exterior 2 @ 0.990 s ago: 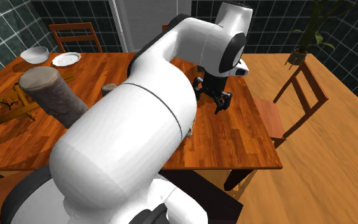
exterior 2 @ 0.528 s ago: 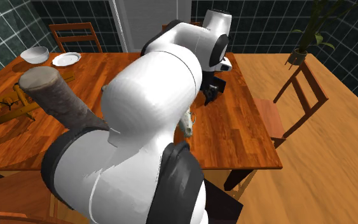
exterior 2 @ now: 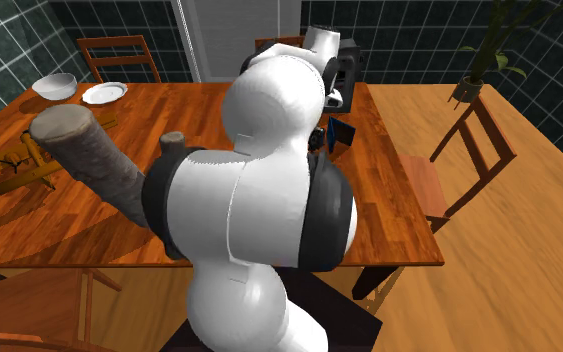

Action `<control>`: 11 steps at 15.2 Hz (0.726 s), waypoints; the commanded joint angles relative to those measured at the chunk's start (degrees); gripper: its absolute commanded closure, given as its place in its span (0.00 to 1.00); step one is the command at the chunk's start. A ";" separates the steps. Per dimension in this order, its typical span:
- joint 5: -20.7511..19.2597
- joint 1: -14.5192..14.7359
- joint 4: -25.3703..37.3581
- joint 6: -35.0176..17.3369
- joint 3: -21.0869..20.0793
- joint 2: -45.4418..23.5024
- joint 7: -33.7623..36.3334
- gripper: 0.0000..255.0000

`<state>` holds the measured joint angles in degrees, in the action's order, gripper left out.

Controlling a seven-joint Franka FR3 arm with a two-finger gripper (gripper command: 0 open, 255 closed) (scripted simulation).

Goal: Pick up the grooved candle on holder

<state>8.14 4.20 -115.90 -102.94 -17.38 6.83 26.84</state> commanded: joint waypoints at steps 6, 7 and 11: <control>-3.63 2.91 12.12 -2.24 -2.93 -15.98 7.61 0.00; -3.86 3.16 12.86 -2.26 -2.98 -16.84 7.99 0.00; -4.07 3.28 10.77 -5.13 -2.89 -17.66 7.87 0.00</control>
<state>4.16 7.46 -104.66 -107.29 -20.30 -10.51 34.75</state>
